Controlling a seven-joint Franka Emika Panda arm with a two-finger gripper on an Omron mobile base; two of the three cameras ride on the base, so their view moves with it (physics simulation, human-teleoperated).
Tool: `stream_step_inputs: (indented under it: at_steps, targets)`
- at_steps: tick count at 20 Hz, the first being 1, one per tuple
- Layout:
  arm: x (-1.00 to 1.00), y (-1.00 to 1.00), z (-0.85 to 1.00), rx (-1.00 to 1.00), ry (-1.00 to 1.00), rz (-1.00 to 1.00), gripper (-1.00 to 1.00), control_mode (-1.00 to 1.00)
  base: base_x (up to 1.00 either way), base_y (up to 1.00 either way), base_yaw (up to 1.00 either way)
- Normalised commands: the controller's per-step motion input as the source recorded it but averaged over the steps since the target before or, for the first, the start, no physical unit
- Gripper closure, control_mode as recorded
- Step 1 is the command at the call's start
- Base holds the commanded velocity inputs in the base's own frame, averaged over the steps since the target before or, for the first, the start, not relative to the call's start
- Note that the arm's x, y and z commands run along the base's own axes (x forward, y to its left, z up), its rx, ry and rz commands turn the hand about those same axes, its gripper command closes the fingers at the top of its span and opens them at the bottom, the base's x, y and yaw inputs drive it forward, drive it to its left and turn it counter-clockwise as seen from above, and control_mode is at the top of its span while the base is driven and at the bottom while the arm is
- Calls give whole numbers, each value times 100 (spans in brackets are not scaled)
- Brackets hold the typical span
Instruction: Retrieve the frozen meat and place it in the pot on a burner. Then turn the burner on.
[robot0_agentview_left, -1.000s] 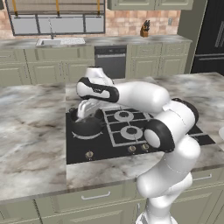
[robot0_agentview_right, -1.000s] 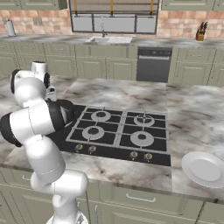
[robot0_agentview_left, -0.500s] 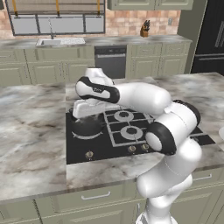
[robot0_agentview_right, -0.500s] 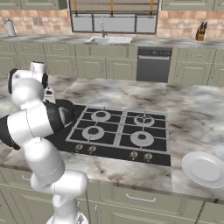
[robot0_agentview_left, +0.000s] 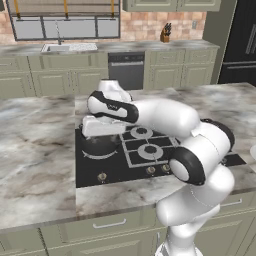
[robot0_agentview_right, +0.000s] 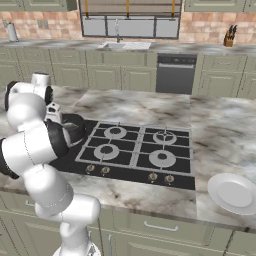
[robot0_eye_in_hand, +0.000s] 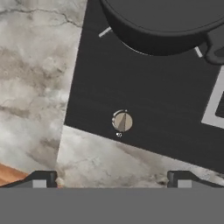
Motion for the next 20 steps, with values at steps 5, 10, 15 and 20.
stream_step_inputs:
  at_steps: [5,10,15,20]
  targets:
    - [0,-12,-8,-10,0,-15,-100,-100,0,0,0]
    - [-10,-2,-12,-3,0,-15,-100,-100,0,0,0]
    - [-14,-2,-11,0,0,-17,-100,-100,0,0,0]
    - [-5,-4,-7,0,0,-11,-100,-100,0,0,0]
